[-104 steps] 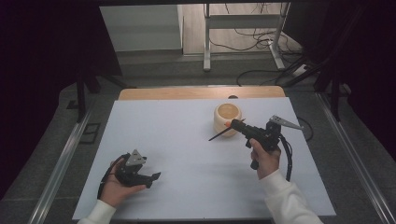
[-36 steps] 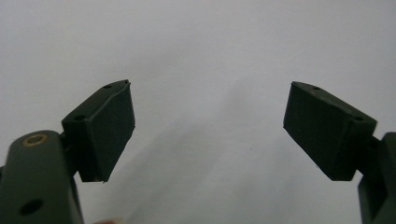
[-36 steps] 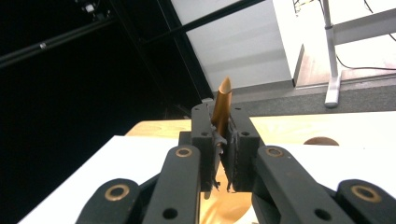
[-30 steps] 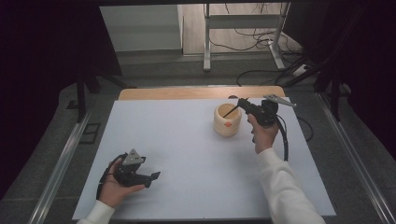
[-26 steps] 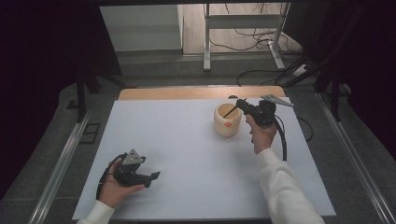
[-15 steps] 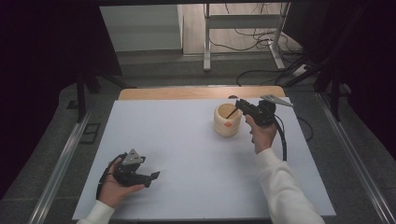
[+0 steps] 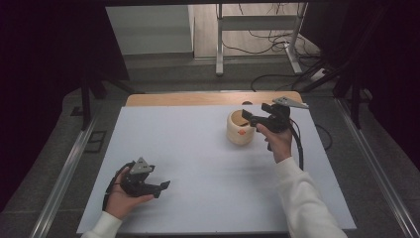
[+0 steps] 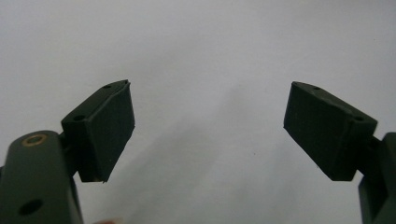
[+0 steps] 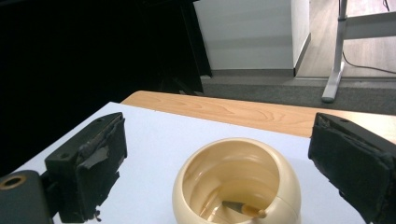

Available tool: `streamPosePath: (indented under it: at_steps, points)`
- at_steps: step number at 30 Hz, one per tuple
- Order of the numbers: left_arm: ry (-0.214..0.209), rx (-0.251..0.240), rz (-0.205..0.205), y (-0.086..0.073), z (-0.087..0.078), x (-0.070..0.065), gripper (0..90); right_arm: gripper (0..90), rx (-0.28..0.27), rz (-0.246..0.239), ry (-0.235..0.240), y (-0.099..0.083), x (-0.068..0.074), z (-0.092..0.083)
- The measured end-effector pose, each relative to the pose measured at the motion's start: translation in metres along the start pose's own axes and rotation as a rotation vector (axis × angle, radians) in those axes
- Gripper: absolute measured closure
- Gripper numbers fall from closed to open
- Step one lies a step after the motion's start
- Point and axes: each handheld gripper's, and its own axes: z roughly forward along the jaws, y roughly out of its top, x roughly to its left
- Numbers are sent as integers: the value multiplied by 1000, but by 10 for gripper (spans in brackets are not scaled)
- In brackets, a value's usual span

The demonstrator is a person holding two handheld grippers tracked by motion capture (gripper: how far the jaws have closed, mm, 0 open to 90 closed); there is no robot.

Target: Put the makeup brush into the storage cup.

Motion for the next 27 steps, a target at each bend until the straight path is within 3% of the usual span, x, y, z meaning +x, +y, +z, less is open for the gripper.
streamPosePath:
  at_steps: [6,11,17,27]
  points:
    - [8,-14,-17,-1,-3,1,170,55,24,-55,3,1,-4,0]
    - [26,-18,-7,-2,-4,0,171,58,52,-63,15,-1,-7,-4]
    - [22,-34,-6,4,-3,0,170,62,41,-99,70,-2,-5,-16]
    - [13,-25,21,7,0,-2,163,59,70,-140,65,-15,4,-46]
